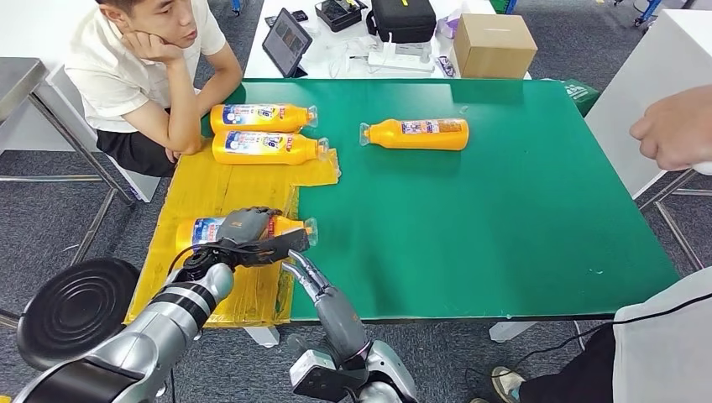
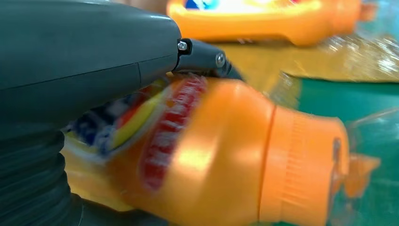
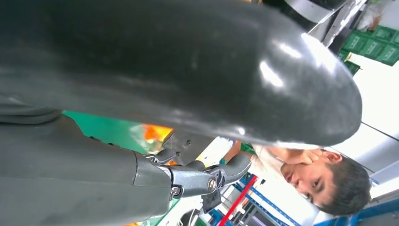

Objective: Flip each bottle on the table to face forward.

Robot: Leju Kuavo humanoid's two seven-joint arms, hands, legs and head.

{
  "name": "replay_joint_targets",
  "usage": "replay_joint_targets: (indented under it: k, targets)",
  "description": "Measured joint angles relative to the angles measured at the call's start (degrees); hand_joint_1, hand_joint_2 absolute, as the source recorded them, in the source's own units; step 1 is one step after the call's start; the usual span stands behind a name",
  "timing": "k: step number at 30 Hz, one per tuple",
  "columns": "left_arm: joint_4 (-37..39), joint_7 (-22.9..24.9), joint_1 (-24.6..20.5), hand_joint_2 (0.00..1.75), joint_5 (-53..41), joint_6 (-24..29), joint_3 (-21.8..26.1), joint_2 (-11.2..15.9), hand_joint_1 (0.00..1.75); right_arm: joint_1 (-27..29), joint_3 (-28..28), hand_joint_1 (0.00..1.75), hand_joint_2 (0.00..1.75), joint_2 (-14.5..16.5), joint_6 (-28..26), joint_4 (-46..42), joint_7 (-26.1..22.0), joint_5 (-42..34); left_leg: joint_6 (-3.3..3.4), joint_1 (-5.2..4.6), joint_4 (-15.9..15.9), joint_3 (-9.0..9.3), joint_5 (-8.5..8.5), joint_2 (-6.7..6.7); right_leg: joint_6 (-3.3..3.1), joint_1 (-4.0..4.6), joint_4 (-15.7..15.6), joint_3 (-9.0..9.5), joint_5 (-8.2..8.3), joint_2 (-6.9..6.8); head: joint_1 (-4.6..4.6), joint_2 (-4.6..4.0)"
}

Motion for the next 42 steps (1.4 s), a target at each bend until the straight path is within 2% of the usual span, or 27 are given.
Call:
replay_joint_targets:
  k: [5,11,21,27,31,37,42]
  targets:
    - [1.3,-5.4,-1.5,1.75,8.3,-8.1,0.1,-0.6,0.00,-0.2,0.4,0.00,0.00,0.4,-1.8,1.6,-1.4,-0.8,0.00,0.00,0.0,0.04,0.00,-0.06,0.00,0.00,0.0,0.07,0.00,-0.03,-0.01,0.00]
    - [1.4,-9.6,-1.9,1.75,13.8,-11.4,0.2,-0.2,0.00,-1.0,1.2,0.00,0.00,0.5,-3.1,3.8,-2.7,-1.9,-0.02,0.01,0.0,0.05,0.02,-0.07,0.00,0.01,0.0,0.07,0.00,-0.04,-0.01,0.00]
    - [-3.3,-13.6,1.3,1.75,25.0,-11.1,0.2,0.7,0.00,-1.5,2.0,0.00,0.00,0.5,-3.9,5.5,-3.3,-2.3,-0.03,0.00,0.0,0.01,0.02,-0.03,0.00,0.00,0.0,0.03,0.00,-0.03,-0.01,0.00]
    - [-11.1,-15.0,5.6,1.75,37.3,-11.7,-0.2,3.5,0.00,-1.8,2.4,0.00,0.00,0.4,-4.1,6.3,-3.8,-2.7,-0.04,0.03,0.0,-0.04,0.01,0.03,-0.01,0.01,0.0,-0.09,-0.01,-0.02,-0.01,0.00]
    - [-15.2,-15.0,7.2,1.75,39.1,-11.5,-0.7,5.3,0.00,-1.8,2.4,0.00,0.00,0.4,-4.2,6.6,-3.9,-2.7,-0.05,0.08,0.0,-0.06,0.01,0.01,-0.02,0.01,0.0,-0.11,-0.02,-0.02,0.00,0.00]
    - [-18.4,-15.1,8.6,1.75,40.5,-11.0,-1.2,6.8,0.00,-1.8,2.4,0.00,0.00,0.4,-4.2,6.8,-3.9,-2.7,-0.04,0.07,0.0,-0.07,0.01,0.02,-0.02,0.02,0.0,-0.10,-0.01,-0.02,0.02,0.00]
    - [-23.8,-15.8,11.4,1.75,43.4,-9.3,-0.9,9.6,0.00,-1.8,2.4,0.00,0.00,0.4,-4.8,6.9,-3.9,-2.6,-0.05,0.06,0.0,-0.08,0.01,0.05,-0.02,0.01,0.0,-0.11,-0.01,-0.01,0.01,0.00]
